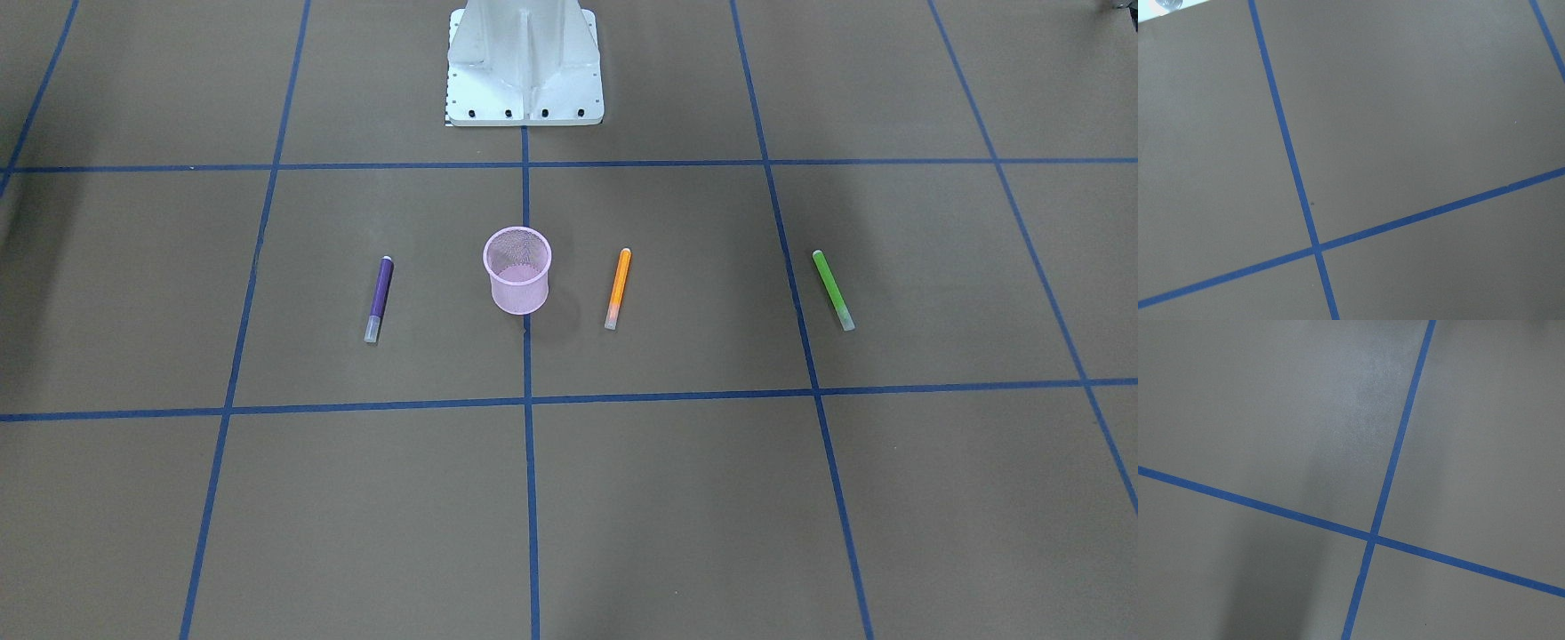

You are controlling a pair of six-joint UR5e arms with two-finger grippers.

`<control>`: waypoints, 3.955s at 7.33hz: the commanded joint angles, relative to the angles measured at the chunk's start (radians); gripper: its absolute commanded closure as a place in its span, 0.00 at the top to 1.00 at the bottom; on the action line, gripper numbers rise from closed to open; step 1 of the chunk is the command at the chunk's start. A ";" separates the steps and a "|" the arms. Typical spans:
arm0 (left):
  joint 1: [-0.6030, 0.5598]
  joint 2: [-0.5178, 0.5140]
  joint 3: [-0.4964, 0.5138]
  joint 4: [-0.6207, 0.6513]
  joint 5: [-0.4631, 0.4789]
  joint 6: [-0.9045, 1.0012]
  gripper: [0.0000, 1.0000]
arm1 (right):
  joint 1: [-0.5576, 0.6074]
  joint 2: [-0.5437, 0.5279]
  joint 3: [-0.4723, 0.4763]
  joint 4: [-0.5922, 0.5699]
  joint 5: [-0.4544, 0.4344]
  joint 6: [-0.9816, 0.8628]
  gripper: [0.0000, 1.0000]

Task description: Collect pens into pen holder

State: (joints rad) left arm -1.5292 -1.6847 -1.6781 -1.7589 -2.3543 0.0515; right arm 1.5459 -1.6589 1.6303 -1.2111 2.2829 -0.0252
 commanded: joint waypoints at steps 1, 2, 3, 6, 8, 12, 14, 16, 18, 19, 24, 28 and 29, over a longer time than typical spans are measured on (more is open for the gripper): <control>0.001 0.008 0.009 -0.053 0.000 -0.002 1.00 | 0.000 -0.027 -0.195 0.201 0.001 0.005 1.00; 0.000 0.008 0.003 -0.054 -0.002 -0.002 1.00 | 0.000 -0.027 -0.284 0.240 0.001 0.007 0.99; 0.000 0.008 -0.003 -0.054 -0.002 -0.002 1.00 | 0.014 -0.030 -0.323 0.242 0.000 0.026 0.99; 0.000 0.010 -0.003 -0.074 -0.002 -0.002 1.00 | 0.040 -0.001 -0.451 0.310 -0.003 0.070 0.98; 0.000 0.010 -0.005 -0.076 -0.002 -0.002 1.00 | 0.040 0.079 -0.657 0.441 -0.003 0.067 0.98; 0.000 0.011 -0.003 -0.086 -0.002 -0.001 1.00 | 0.085 0.112 -0.786 0.467 0.026 0.060 0.76; 0.000 0.026 0.000 -0.113 -0.002 -0.002 1.00 | 0.085 0.151 -0.857 0.499 0.021 0.059 0.72; 0.000 0.036 -0.005 -0.114 -0.002 -0.001 1.00 | 0.085 0.159 -0.868 0.507 0.004 0.059 0.64; 0.000 0.037 -0.005 -0.114 -0.002 -0.001 1.00 | 0.083 0.162 -0.868 0.507 0.001 0.060 0.51; 0.000 0.037 -0.003 -0.114 -0.002 -0.001 1.00 | 0.083 0.165 -0.868 0.507 -0.002 0.060 0.48; 0.000 0.037 -0.002 -0.114 -0.002 -0.001 1.00 | 0.072 0.166 -0.859 0.507 -0.025 0.067 0.51; 0.000 0.037 0.000 -0.114 -0.003 -0.001 1.00 | 0.059 0.174 -0.853 0.509 -0.019 0.085 0.50; 0.000 0.037 0.000 -0.114 -0.003 -0.001 1.00 | 0.048 0.174 -0.848 0.509 -0.017 0.085 0.50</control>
State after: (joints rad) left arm -1.5294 -1.6475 -1.6787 -1.8730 -2.3573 0.0506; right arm 1.6049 -1.4852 0.7786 -0.7031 2.2632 0.0577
